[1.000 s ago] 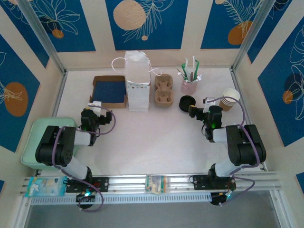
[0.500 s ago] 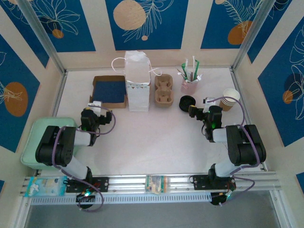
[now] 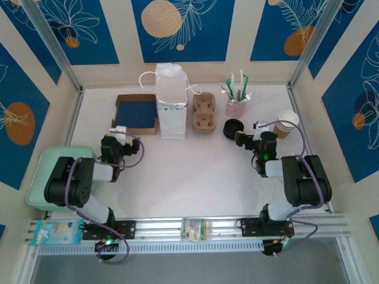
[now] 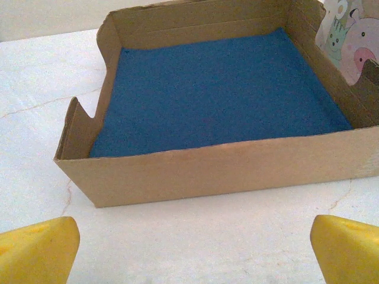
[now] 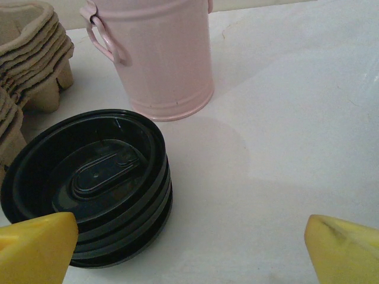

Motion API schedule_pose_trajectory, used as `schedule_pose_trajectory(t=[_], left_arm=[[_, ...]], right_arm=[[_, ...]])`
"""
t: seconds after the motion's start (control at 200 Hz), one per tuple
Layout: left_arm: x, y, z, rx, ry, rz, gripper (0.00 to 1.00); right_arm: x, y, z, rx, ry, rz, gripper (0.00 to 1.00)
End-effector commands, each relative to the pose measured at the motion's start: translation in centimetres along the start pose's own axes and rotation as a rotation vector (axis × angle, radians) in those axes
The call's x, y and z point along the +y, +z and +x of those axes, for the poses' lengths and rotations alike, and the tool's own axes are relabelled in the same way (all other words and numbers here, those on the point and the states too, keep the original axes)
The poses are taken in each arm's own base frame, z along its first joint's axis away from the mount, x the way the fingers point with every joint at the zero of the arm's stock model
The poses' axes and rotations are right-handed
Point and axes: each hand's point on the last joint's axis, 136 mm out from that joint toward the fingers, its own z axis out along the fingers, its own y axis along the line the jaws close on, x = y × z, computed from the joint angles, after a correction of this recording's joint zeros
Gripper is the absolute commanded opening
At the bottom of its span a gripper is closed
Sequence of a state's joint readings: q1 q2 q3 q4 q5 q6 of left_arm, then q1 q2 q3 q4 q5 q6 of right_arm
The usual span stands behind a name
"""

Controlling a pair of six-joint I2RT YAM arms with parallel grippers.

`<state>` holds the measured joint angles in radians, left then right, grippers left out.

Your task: Pack the takeout coffee

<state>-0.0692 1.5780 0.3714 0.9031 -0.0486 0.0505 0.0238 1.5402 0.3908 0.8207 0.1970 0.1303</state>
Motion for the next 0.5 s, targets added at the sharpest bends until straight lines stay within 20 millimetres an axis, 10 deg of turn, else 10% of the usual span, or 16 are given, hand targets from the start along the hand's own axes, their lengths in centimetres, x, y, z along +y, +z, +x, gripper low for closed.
schedule_pose_trajectory(t=[0.0, 0.495], left_arm=[[0.1, 0.0, -1.5, -0.044, -0.009, 0.007, 1.00], [3.3, -3.6, -4.9, 0.059, -0.015, -0.246, 1.00]], right_arm=[[0.1, 0.0, -1.5, -0.036, -0.010, -0.012, 0.99], [1.9, -4.7, -7.3, -0.007, -0.021, -0.028, 0.99]])
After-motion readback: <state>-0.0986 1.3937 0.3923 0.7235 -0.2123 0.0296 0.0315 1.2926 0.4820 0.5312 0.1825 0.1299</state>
